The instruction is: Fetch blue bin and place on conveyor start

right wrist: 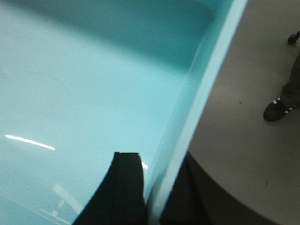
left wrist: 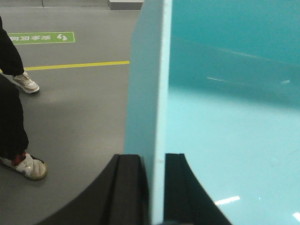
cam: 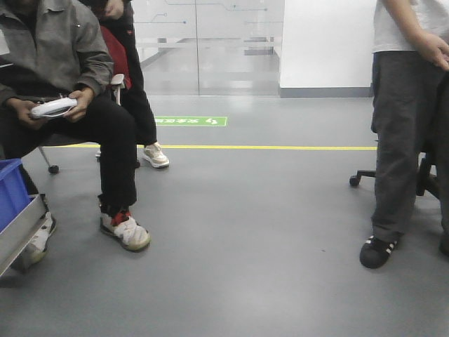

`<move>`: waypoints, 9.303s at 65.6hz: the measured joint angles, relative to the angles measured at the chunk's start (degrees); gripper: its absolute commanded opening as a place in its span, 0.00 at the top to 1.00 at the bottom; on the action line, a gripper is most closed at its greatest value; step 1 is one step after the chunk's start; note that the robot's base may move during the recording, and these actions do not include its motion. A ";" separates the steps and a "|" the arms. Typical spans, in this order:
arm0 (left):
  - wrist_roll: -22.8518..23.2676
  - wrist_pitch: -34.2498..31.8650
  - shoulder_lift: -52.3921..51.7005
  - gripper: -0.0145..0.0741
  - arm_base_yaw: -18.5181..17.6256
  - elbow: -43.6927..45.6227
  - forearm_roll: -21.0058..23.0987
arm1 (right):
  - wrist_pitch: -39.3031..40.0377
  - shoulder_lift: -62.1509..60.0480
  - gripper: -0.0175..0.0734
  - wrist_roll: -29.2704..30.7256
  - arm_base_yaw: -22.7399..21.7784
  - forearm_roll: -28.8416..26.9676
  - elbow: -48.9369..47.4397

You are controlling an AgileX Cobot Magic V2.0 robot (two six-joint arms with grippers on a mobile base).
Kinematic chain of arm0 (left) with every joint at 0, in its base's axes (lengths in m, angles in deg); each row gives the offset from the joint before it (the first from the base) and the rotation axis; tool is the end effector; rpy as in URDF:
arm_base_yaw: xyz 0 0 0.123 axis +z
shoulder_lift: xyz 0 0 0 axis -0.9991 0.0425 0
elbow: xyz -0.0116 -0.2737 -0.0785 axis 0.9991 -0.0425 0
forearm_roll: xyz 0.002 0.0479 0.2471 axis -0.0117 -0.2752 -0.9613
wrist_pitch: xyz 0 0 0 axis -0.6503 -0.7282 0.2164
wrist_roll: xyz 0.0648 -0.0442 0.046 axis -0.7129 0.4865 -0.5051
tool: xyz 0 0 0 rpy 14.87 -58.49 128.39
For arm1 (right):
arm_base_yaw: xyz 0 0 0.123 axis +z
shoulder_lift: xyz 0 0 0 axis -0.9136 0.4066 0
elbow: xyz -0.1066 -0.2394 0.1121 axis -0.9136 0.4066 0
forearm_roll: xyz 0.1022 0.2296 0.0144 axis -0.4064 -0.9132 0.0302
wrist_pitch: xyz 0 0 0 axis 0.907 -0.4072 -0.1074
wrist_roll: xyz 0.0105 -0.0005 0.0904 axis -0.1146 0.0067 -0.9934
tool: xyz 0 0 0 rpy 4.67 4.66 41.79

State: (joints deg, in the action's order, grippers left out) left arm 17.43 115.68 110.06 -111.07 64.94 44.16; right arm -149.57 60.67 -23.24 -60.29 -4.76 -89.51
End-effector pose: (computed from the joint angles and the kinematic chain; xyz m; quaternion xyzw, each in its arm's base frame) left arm 0.2927 -0.1177 0.5201 0.0902 0.8017 -0.1156 0.5795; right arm 0.2553 0.0406 0.4917 -0.0498 0.8737 0.1142 0.4703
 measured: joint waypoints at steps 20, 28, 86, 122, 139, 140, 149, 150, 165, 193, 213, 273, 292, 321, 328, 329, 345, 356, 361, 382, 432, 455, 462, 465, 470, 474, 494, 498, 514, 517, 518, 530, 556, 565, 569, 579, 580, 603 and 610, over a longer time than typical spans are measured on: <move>0.00 0.00 0.00 0.96 0.00 0.00 0.00 | 0.00 0.00 0.97 0.00 0.00 0.00 0.00; 0.00 0.00 0.00 0.96 0.00 0.00 0.00 | 0.00 0.00 0.97 0.00 0.00 0.00 0.00; 0.00 0.00 0.00 0.96 0.00 0.00 0.00 | 0.00 0.00 0.97 0.00 0.00 0.00 0.00; 0.00 -0.29 0.00 0.96 0.10 0.00 0.00 | 0.00 0.00 0.97 0.00 0.00 0.00 0.00; 0.00 -0.34 0.00 0.96 0.10 0.00 0.00 | 0.00 0.00 0.97 0.00 0.00 0.00 0.00; 0.00 -0.34 0.00 0.96 0.10 0.00 0.00 | 0.00 0.00 0.97 0.00 0.00 0.00 0.00; 0.00 -0.34 0.00 0.96 0.10 0.00 0.00 | 0.00 0.00 0.97 0.00 0.00 0.00 0.00; 0.00 -0.34 0.00 0.96 0.10 0.00 0.00 | 0.00 0.00 0.97 0.00 0.00 0.00 0.00; 0.00 -0.34 0.00 0.96 0.10 0.00 0.00 | 0.00 0.00 0.97 0.00 0.00 0.00 0.00; 0.00 -0.44 0.00 0.96 0.10 0.00 0.00 | 0.00 0.00 0.97 0.00 0.00 0.00 0.00; 0.00 -0.44 0.00 0.96 0.10 0.00 0.00 | 0.00 0.00 0.97 0.00 0.00 0.10 0.00; 0.00 -0.44 0.00 0.96 0.10 0.00 0.00 | 0.00 0.00 0.97 0.00 0.00 0.10 0.00; 0.00 -0.44 0.00 0.96 0.10 0.00 0.00 | 0.00 0.00 0.97 0.00 0.00 0.10 0.00; 0.00 -0.44 0.00 0.96 0.10 0.00 0.00 | 0.00 0.00 0.97 0.00 0.00 0.10 0.00; 0.00 -0.57 0.00 0.96 0.10 0.00 0.00 | 0.00 0.00 0.97 0.00 0.00 0.10 0.00; 0.00 -0.57 0.00 0.96 0.10 0.00 0.00 | 0.00 0.00 0.97 0.00 0.00 0.10 0.00; 0.00 9.25 0.00 0.96 0.10 -0.36 0.42 | -2.94 0.00 0.97 0.00 0.00 -1.11 0.15; 0.19 14.88 -0.25 0.96 0.10 -9.32 1.49 | -3.63 0.00 0.97 0.00 0.00 -1.95 6.58; 0.32 13.17 -0.25 0.96 0.10 -15.62 2.03 | -0.80 0.10 0.97 0.00 0.00 -2.49 12.39; 0.71 -7.29 -0.25 0.96 1.95 -37.89 3.69 | 12.82 6.14 0.97 0.22 0.11 -3.97 26.14; 0.37 -7.42 3.25 0.18 7.62 -39.48 2.04 | 17.69 12.44 0.19 1.20 -0.17 -1.47 26.27; 0.37 -2.54 -10.19 0.78 14.05 -40.52 -3.62 | 16.04 2.43 0.81 1.31 -0.68 7.32 26.03; 0.25 -2.44 -14.17 0.96 15.67 -44.47 -4.52 | 15.83 0.31 0.99 1.41 -2.26 7.82 26.86; 0.24 -2.76 -15.47 0.96 16.00 -46.47 -4.81 | 15.83 -0.56 0.98 1.41 -3.18 7.82 27.97; 0.24 -3.74 -18.37 0.96 16.23 -50.16 -5.50 | 16.09 -1.77 0.98 1.41 -5.21 7.93 30.38; 0.24 -5.53 -20.98 0.96 16.23 -54.14 -5.63 | 16.81 -3.02 0.98 1.41 -6.78 8.06 33.46; 0.24 -14.40 -37.76 0.96 16.23 -71.52 -5.76 | 26.62 -16.58 0.98 1.30 -9.45 8.90 54.86; 0.24 -15.75 -41.66 0.96 16.23 -74.30 -5.76 | 29.16 -21.34 0.98 1.30 -9.45 8.90 59.03; 0.24 -19.25 -59.75 0.96 16.23 -80.58 -6.14 | 37.00 -42.23 0.98 1.30 -9.45 9.26 71.22; 0.24 -19.25 -62.83 0.96 16.23 -80.70 -6.40 | 37.40 -45.98 0.98 1.30 -9.45 9.26 72.08; 0.24 -19.38 -63.66 0.96 16.23 -80.70 -6.50 | 37.45 -47.23 0.98 1.30 -9.45 9.36 72.19; 0.24 -19.70 -72.76 0.96 16.23 -80.80 -6.97 | 38.95 -60.88 0.98 1.30 -9.45 9.47 72.42; 0.24 -19.70 -75.43 0.96 16.23 -80.80 -7.07 | 39.39 -66.30 0.98 1.30 -9.45 9.57 72.51; 0.24 -19.70 -75.43 0.96 16.23 -80.80 -7.07 | 39.39 -66.30 0.98 1.30 -9.45 9.57 72.51; 0.24 -19.70 -75.43 0.96 16.23 -80.80 -7.07 | 39.39 -66.30 0.98 1.30 -9.45 9.57 72.51; 0.24 -19.70 -75.43 0.96 16.23 -80.80 -7.07 | 39.39 -66.30 0.98 1.30 -9.45 9.57 72.51; 0.24 -19.70 -75.43 0.96 16.23 -80.80 -7.07 | 39.39 -66.30 0.98 1.30 -9.45 9.57 72.51; -7.75 -20.36 -78.58 0.96 22.61 -84.76 0.73 | 39.42 -66.30 0.98 1.30 -9.45 9.57 72.51; -9.78 -26.19 -81.75 0.96 27.53 -91.13 3.43 | 39.52 -66.30 0.99 1.30 -9.45 9.57 72.51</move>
State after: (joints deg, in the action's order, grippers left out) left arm 7.65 89.49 28.30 -83.54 -26.19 47.58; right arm -110.05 -5.64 -21.94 -69.74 4.81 -17.00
